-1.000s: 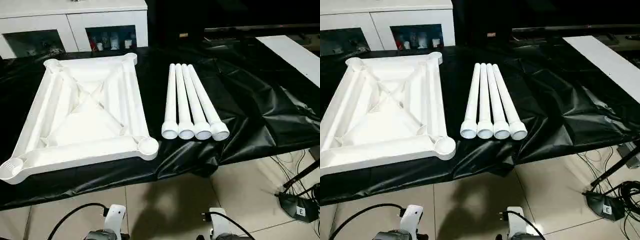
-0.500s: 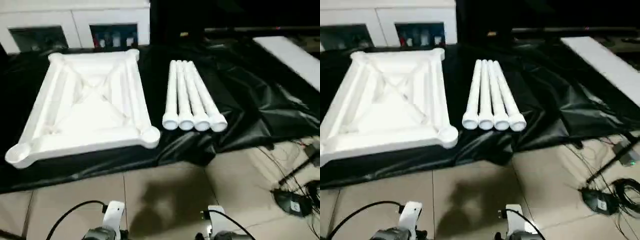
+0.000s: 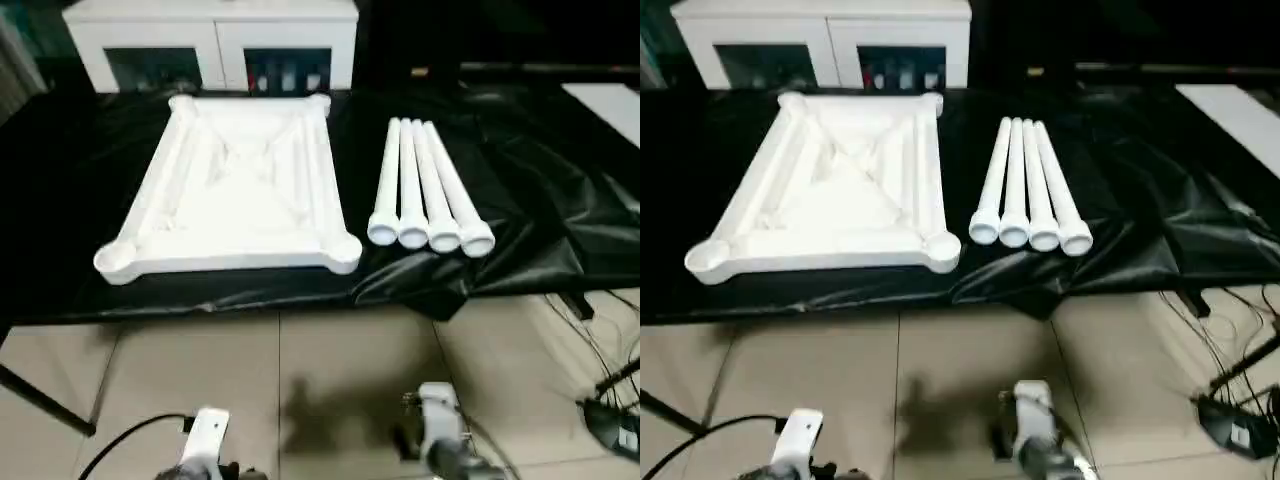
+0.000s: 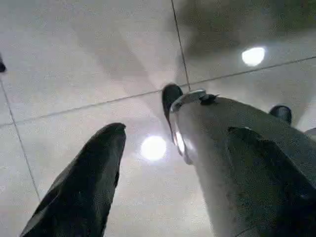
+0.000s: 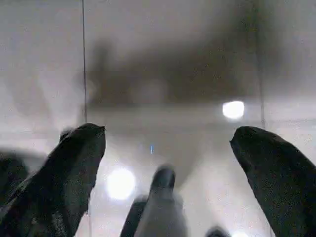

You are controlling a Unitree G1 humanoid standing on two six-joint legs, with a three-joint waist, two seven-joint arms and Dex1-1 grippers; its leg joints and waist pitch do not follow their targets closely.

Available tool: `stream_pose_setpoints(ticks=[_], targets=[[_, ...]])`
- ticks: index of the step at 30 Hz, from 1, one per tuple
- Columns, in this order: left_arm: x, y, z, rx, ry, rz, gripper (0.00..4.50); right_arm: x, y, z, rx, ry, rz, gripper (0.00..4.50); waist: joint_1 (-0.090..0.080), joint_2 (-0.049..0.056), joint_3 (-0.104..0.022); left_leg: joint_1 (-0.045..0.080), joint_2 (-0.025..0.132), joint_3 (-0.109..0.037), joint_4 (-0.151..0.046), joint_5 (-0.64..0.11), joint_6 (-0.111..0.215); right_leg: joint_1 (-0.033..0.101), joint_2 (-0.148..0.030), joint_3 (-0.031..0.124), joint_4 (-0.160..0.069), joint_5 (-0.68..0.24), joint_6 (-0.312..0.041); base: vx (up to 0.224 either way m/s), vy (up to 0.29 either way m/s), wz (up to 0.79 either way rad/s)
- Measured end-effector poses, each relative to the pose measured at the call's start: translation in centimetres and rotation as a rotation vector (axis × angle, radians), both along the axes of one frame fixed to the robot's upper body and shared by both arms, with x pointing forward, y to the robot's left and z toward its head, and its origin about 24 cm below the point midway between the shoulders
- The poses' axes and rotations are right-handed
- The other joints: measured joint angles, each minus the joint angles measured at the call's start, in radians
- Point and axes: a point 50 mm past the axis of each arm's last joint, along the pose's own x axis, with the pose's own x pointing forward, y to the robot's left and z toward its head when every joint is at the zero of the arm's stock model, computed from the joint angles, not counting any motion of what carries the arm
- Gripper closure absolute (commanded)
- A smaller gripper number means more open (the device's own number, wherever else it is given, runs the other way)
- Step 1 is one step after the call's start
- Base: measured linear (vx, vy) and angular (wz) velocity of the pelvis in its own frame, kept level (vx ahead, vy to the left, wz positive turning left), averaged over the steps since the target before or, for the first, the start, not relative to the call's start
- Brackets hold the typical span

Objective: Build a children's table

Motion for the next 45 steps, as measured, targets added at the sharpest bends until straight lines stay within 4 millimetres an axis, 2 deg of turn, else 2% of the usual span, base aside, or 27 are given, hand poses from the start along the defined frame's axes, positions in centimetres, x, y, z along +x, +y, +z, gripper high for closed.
stream_pose_setpoints(ticks=[2, 5, 9, 13, 15, 17, 22, 24, 26, 29, 31, 32, 33, 36, 38, 41, 43, 44, 45], targets=[[-0.8, 1.1, 0.1, -0.001, -0.041, -0.003, 0.88, 0.0, -1.9, 0.5, -0.003, -0.072, 0.033, 0.0, -0.003, -0.001, 0.001, -0.001, 0.002, 0.004, -0.002, 0.001, 0.002, 0.004, 0.0, 0.0, -0.015, 0.011, 0.005, -0.039, 0.066, -0.01], [-0.8, 2.0, 0.9, -0.027, -0.165, -0.016, 0.88, 0.0, -2.7, 1.2, 0.042, -0.158, 0.108, 0.0, -0.018, -0.006, 0.005, 0.003, 0.003, 0.009, -0.008, 0.002, 0.003, 0.012, -0.001, 0.0, -0.03, 0.022, 0.006, -0.012, 0.019, 0.0], [-0.1, 1.5, 2.4, -0.06, -0.32, -0.05, 0.88, -0.3, -2.2, 2.1, 0.132, -0.251, 0.172, 0.0, -0.029, -0.012, 0.009, 0.006, 0.004, 0.019, -0.011, 0.003, 0.005, 0.012, -0.003, 0.004, -0.034, 0.028, 0.009, 0.0, 0.0, 0.0], [-0.9, 1.0, 4.4, -0.092, -0.455, -0.071, 0.88, -1.3, -3.2, 4.2, 0.216, -0.376, 0.207, 0.0, -0.029, -0.017, 0.012, 0.011, 0.004, 0.024, -0.018, 0.004, 0.006, 0.013, -0.004, 0.005, -0.045, 0.032, 0.013, 0.0, 0.0, 0.0], [-0.7, 0.5, 5.4, -0.105, -0.515, -0.098, 0.88, -1.3, -3.5, 5.5, 0.245, -0.436, 0.225, 0.0, -0.029, -0.019, 0.013, 0.008, 0.004, 0.024, -0.019, 0.004, 0.006, 0.012, -0.004, 0.005, -0.046, 0.033, 0.014, 0.0, 0.0, 0.0], [-0.7, -0.4, 7.5, -0.138, -0.627, -0.146, 0.88, -2.3, -3.5, 7.7, 0.302, -0.506, 0.276, 0.0, -0.025, -0.018, 0.013, 0.009, 0.004, 0.024, -0.019, 0.004, 0.007, 0.014, -0.003, 0.005, -0.049, 0.036, 0.019, 0.0, 0.0, 0.0], [0.4, -2.1, 12.6, -0.214, -0.812, -0.297, 0.88, -2.9, -2.8, 12.2, 0.472, -0.584, 0.444, 0.0, -0.026, -0.017, 0.013, 0.009, 0.005, 0.024, -0.02, 0.004, 0.007, 0.013, -0.002, 0.007, -0.051, 0.039, 0.024, 0.0, 0.0, 0.0], [1.5, -2.8, 16.1, -0.263, -0.905, -0.337, 0.88, -3.2, -2.1, 15.0, 0.543, -0.62, 0.566, 0.0, -0.024, -0.015, 0.018, 0.013, 0.005, 0.024, -0.025, 0.004, 0.006, 0.013, -0.001, 0.007, -0.058, 0.039, 0.022, 0.0, 0.0, 0.0], [3.1, -3.4, 19.1, -0.309, -0.988, -0.358, 0.88, -1.4, -1.7, 17.2, 0.55, -0.725, 0.558, 0.0, -0.027, -0.014, 0.019, 0.016, 0.004, 0.025, -0.027, 0.005, 0.005, 0.013, -0.001, 0.008, -0.059, 0.043, 0.02, 0.0, 0.0, 0.0], [6.3, -5.2, 23.7, -0.337, -1.192, -0.381, 0.88, 2.9, -2.5, 21.4, 0.44, -0.935, 0.442, 0.0, -0.04, -0.006, 0.02, 0.019, 0.003, 0.026, -0.028, 0.008, 0.002, 0.011, -0.001, 0.013, -0.058, 0.051, 0.02, -0.018, 0.003, -0.02], [8.1, -5.4, 25.2, -0.261, -1.302, -0.301, 0.88, 4.5, -2.8, 23.2, 0.388, -1.017, 0.375, 0.0, -0.046, -0.004, 0.02, 0.018, 0.003, 0.027, -0.029, 0.015, 0.002, 0.01, 0.0, 0.014, -0.057, 0.054, 0.021, 0.0, 0.0, 0.0], [9.5, -5.2, 25.8, -0.181, -1.355, -0.199, 0.88, 5.5, -2.3, 24.2, 0.38, -1.071, 0.329, 0.0, -0.051, -0.004, 0.02, 0.015, 0.003, 0.027, -0.03, 0.019, 0.002, 0.01, 0.001, 0.015, -0.055, 0.056, 0.021, 0.0, 0.0, 0.0], [10.1, -5.1, 26.2, -0.16, -1.373, -0.146, 0.88, 6.1, -1.9, 24.7, 0.362, -1.092, 0.304, 0.0, -0.052, -0.004, 0.02, 0.014, 0.003, 0.026, -0.03, 0.022, 0.004, 0.009, 0.002, 0.016, -0.055, 0.057, 0.022, 0.0, 0.0, 0.0], [11.4, -4.8, 26.4, -0.2, -1.337, -0.051, 0.88, 8.5, -1.1, 25.9, 0.284, -1.052, 0.165, 0.0, -0.063, -0.005, 0.019, 0.01, 0.0, 0.026, -0.03, 0.027, 0.0, -0.003, 0.004, 0.026, -0.049, 0.062, 0.03, 0.0, 0.0, 0.0], [11.6, -4.4, 25.9, -0.204, -1.313, -0.014, 0.88, 9.1, -0.9, 26.0, 0.275, -1.033, 0.132, 0.0, -0.06, -0.006, 0.019, 0.004, -0.001, 0.025, -0.029, 0.029, 0.003, -0.009, 0.004, 0.027, -0.047, 0.062, 0.031, 0.0, 0.0, 0.0], [11.9, -3.4, 24.4, -0.121, -1.254, 0.038, 0.88, 9.9, 0.4, 24.6, 0.225, -0.957, 0.124, 0.0, -0.05, -0.007, 0.02, -0.004, -0.001, 0.025, -0.027, 0.03, 0.003, -0.017, 0.004, 0.028, -0.043, 0.062, 0.031, 0.0, 0.0, 0.0], [11.9, -3.2, 23.8, -0.064, -1.234, 0.033, 0.88, 10.5, 1.2, 23.7, 0.171, -0.915, 0.103, 0.0, -0.049, -0.008, 0.021, -0.008, -0.001, 0.025, -0.025, 0.03, 0.003, -0.021, 0.004, 0.027, -0.041, 0.063, 0.032, 0.0, 0.0, 0.0], [11.9, -3.3, 23.7, -0.041, -1.23, 0.023, 0.88, 10.8, 1.5, 23.3, 0.138, -0.899, 0.101, 0.0, -0.047, -0.01, 0.021, -0.011, -0.002, 0.019, -0.023, 0.03, 0.003, -0.019, 0.004, 0.02, -0.041, 0.064, 0.032, 0.0, 0.0, 0.0], [11.9, -3.3, 23.8, -0.024, -1.232, 0.012, 0.88, 10.9, 1.6, 23.3, 0.125, -0.897, 0.106, 0.0, -0.053, -0.004, 0.022, -0.023, -0.012, -0.011, -0.021, 0.033, 0.004, -0.012, 0.001, -0.007, -0.045, 0.063, 0.032, 0.0, 0.0, 0.0]])
